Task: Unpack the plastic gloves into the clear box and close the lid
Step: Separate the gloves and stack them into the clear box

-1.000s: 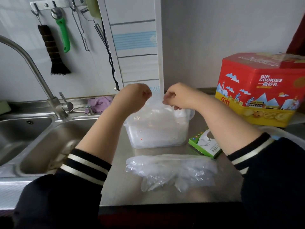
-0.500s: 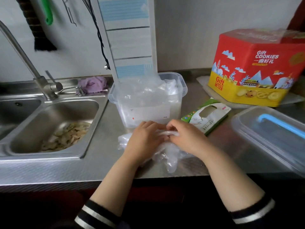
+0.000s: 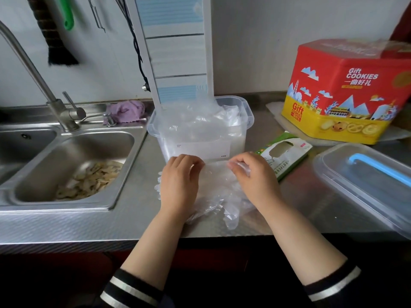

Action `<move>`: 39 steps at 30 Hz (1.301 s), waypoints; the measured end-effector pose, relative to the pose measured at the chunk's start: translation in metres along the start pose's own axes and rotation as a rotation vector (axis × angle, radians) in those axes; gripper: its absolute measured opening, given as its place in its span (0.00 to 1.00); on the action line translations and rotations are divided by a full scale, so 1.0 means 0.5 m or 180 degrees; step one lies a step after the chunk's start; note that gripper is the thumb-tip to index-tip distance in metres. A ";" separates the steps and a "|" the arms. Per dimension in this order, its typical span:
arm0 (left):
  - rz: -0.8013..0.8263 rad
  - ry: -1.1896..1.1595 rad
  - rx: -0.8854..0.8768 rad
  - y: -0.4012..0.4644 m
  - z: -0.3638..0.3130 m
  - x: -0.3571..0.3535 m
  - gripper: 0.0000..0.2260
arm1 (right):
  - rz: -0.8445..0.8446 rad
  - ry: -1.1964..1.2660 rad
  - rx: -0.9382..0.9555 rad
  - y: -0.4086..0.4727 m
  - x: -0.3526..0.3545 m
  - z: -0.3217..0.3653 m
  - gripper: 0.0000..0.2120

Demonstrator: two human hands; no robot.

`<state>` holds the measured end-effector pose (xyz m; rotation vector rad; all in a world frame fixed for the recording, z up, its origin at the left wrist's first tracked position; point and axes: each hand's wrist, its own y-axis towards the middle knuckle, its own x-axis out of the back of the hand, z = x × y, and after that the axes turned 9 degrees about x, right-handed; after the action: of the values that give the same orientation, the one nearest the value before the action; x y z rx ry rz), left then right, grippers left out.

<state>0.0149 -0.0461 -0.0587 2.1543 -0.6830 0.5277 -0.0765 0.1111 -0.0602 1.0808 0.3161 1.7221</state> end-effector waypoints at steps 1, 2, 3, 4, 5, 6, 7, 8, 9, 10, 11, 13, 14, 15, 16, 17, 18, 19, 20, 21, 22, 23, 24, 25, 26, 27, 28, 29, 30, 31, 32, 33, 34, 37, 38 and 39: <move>-0.0057 -0.0002 -0.0018 0.001 0.003 -0.001 0.04 | -0.0057 0.0026 0.0035 0.002 0.000 -0.001 0.08; -0.0096 -0.0027 -0.0028 0.001 0.005 -0.001 0.06 | -0.0096 0.0063 0.0045 0.002 -0.001 -0.001 0.10; -0.0092 -0.0078 -0.0057 0.002 0.004 -0.001 0.08 | -0.0139 0.0106 0.0012 0.003 0.000 -0.003 0.11; -0.0044 -0.0139 -0.0100 0.002 0.003 0.000 0.10 | -0.0167 0.0157 -0.0038 0.003 0.001 -0.003 0.13; 0.0056 -0.0188 -0.0155 0.000 0.002 0.003 0.13 | -0.0181 0.0215 -0.0095 0.003 0.001 -0.003 0.14; 0.0202 -0.0204 -0.0231 -0.003 -0.002 0.005 0.16 | -0.0182 0.0274 -0.0160 0.003 0.001 -0.004 0.15; 0.0351 -0.0192 -0.0313 -0.006 -0.007 0.005 0.20 | -0.0176 0.0343 -0.0225 0.003 0.001 -0.004 0.15; 0.0482 -0.0158 -0.0393 -0.009 -0.010 0.003 0.23 | -0.0175 0.0419 -0.0290 0.003 0.002 -0.002 0.14; 0.0565 -0.0094 -0.0477 -0.011 -0.012 -0.001 0.24 | -0.0185 0.0492 -0.0354 0.002 0.003 -0.001 0.14; 0.0576 -0.0012 -0.0565 -0.013 -0.012 -0.007 0.22 | -0.0206 0.0541 -0.0405 0.002 0.004 0.000 0.13; 0.0525 0.0058 -0.0631 -0.014 -0.012 -0.011 0.18 | -0.0226 0.0571 -0.0435 0.002 0.004 0.000 0.14; 0.0344 0.0057 -0.0664 -0.013 -0.011 -0.013 0.10 | -0.0245 0.0611 -0.0462 0.001 0.005 -0.001 0.15; 0.0258 -0.0007 -0.0643 -0.011 -0.010 -0.012 0.07 | -0.0246 0.0634 -0.0464 0.000 0.006 -0.002 0.16; 0.0191 -0.0083 -0.0608 -0.011 -0.009 -0.011 0.05 | -0.0246 0.0657 -0.0465 0.000 0.006 -0.002 0.18; 0.0129 -0.0152 -0.0564 -0.011 -0.008 -0.009 0.06 | -0.0247 0.0678 -0.0460 0.000 0.006 -0.001 0.19; 0.0078 -0.0212 -0.0514 -0.009 -0.007 -0.008 0.08 | -0.0252 0.0697 -0.0445 0.001 0.006 -0.001 0.19; 0.0046 -0.0256 -0.0462 -0.008 -0.005 -0.007 0.09 | -0.0265 0.0702 -0.0422 0.000 0.005 0.000 0.19; 0.0030 -0.0282 -0.0414 -0.007 -0.004 -0.007 0.10 | -0.0274 0.0696 -0.0403 0.001 0.005 0.001 0.20; 0.0036 -0.0293 -0.0369 -0.005 -0.002 -0.007 0.11 | -0.0273 0.0700 -0.0420 0.001 0.006 0.002 0.20; 0.0047 -0.0295 -0.0319 -0.004 -0.001 -0.007 0.12 | -0.0267 0.0769 -0.0444 0.002 0.008 0.002 0.21; 0.0048 -0.0299 -0.0255 -0.003 -0.001 -0.007 0.13 | -0.0242 0.0900 -0.0412 0.001 0.012 0.006 0.21; 0.0037 -0.0322 -0.0182 -0.002 -0.002 -0.006 0.15 | -0.0197 0.0999 -0.0264 0.000 0.015 0.010 0.23; 0.0017 -0.0369 -0.0107 -0.002 -0.004 -0.004 0.15 | -0.0172 0.0986 0.0003 -0.001 0.017 0.013 0.27; -0.0009 -0.0436 -0.0026 -0.002 -0.006 -0.002 0.16 | -0.0135 0.0838 0.0291 -0.002 0.015 0.014 0.31; -0.0024 -0.0519 0.0064 -0.003 -0.007 0.001 0.16 | -0.0092 0.0598 0.0554 -0.004 0.013 0.015 0.34; -0.0030 -0.0605 0.0175 -0.004 -0.008 0.004 0.16 | -0.0033 0.0359 0.0756 -0.005 0.008 0.015 0.36; -0.0030 -0.0689 0.0307 -0.005 -0.008 0.006 0.16 | 0.0034 0.0164 0.0886 -0.005 0.004 0.015 0.36; -0.0031 -0.0771 0.0437 -0.005 -0.007 0.007 0.16 | 0.0075 0.0016 0.0970 -0.005 0.000 0.013 0.34; -0.0037 -0.0839 0.0535 -0.005 -0.007 0.009 0.17 | 0.0061 -0.0097 0.1028 -0.005 -0.004 0.011 0.31; -0.0052 -0.0869 0.0559 -0.005 -0.006 0.010 0.18 | -0.0012 -0.0167 0.1079 -0.004 -0.005 0.009 0.27; -0.0069 -0.0857 0.0489 -0.004 -0.007 0.011 0.19 | -0.0108 -0.0169 0.1104 -0.004 -0.005 0.008 0.23; -0.0076 -0.0821 0.0349 -0.004 -0.008 0.012 0.19 | -0.0207 -0.0116 0.1105 -0.004 -0.004 0.007 0.20; -0.0072 -0.0782 0.0184 -0.005 -0.009 0.013 0.19 | -0.0291 -0.0028 0.1078 -0.003 -0.003 0.006 0.18; -0.0082 -0.0715 -0.0141 -0.005 -0.011 0.009 0.18 | -0.0485 0.0241 0.0927 0.000 0.000 0.007 0.14; -0.0098 -0.0732 -0.0153 -0.006 -0.012 0.009 0.18 | -0.0536 0.0254 0.0920 0.003 0.001 0.006 0.12; -0.0103 -0.0763 -0.0113 -0.007 -0.014 0.008 0.18 | -0.0573 0.0235 0.0922 0.007 0.003 0.004 0.10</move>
<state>0.0192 -0.0398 -0.0541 2.2117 -0.7791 0.2397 -0.0772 0.1102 -0.0561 1.1580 0.7057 1.5883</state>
